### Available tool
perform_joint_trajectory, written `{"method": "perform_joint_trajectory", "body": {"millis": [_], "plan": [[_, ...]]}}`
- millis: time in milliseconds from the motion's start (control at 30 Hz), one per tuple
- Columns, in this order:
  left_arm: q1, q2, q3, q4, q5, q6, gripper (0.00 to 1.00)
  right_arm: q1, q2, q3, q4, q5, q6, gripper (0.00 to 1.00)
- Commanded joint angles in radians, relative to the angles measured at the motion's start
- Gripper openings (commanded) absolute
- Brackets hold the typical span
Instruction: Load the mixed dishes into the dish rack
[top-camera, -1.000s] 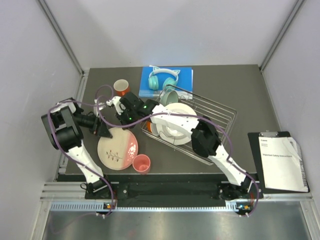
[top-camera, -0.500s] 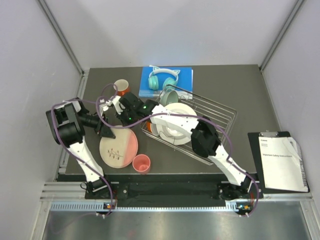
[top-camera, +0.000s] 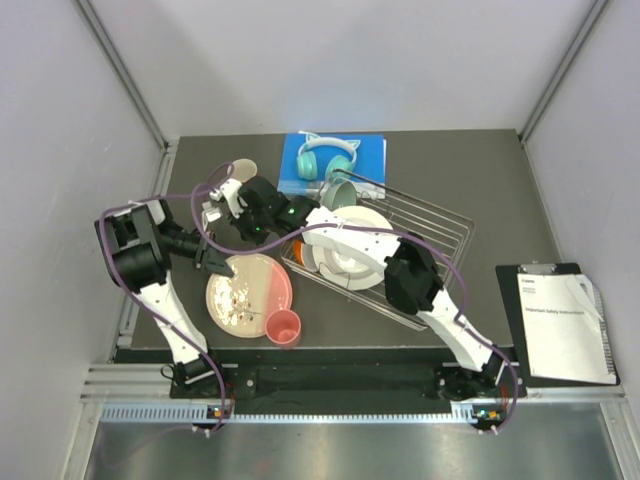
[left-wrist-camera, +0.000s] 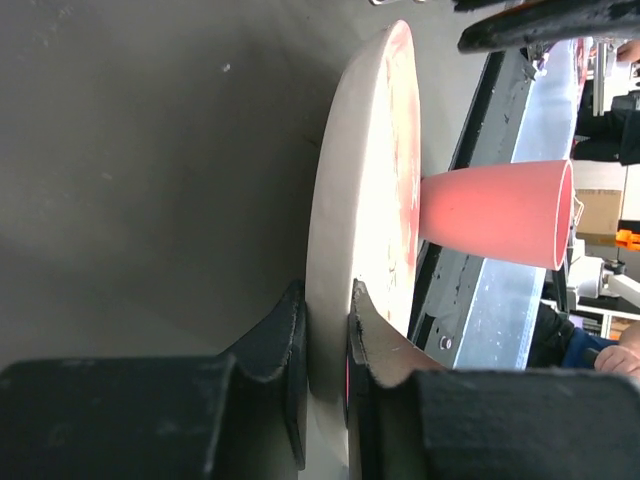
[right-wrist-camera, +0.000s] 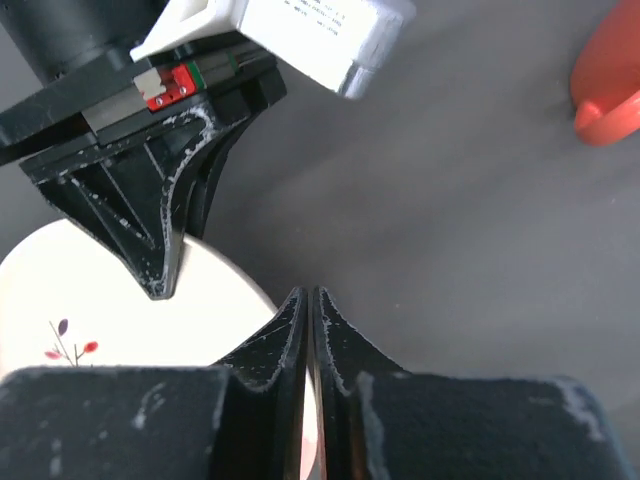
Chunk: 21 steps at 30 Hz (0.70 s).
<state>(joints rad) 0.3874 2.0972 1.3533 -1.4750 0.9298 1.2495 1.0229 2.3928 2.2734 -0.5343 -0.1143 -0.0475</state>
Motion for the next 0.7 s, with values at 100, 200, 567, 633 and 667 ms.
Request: {"method": "perform_joint_trajectory", "body": {"millis": [100,200,567,633,667], "plan": [[0.054,-0.118,0.033,-0.033,-0.161,0.021,0.0,0.0,-0.098,0.02,0.108,0.025,0.0,0.26],[0.073,-0.207,0.043,-0.033,-0.183,-0.027,0.0,-0.004,-0.158,-0.03,0.132,0.057,-0.003,0.46],[0.031,-0.465,0.256,-0.033,-0.028,-0.309,0.0,-0.075,-0.466,-0.181,0.168,0.195,0.041,1.0],[0.001,-0.5,0.308,-0.031,-0.013,-0.355,0.0,-0.096,-0.536,-0.207,0.152,0.241,0.078,1.0],[-0.01,-0.509,0.328,-0.031,-0.006,-0.376,0.0,-0.133,-0.559,-0.238,0.145,0.278,0.095,1.0]]}}
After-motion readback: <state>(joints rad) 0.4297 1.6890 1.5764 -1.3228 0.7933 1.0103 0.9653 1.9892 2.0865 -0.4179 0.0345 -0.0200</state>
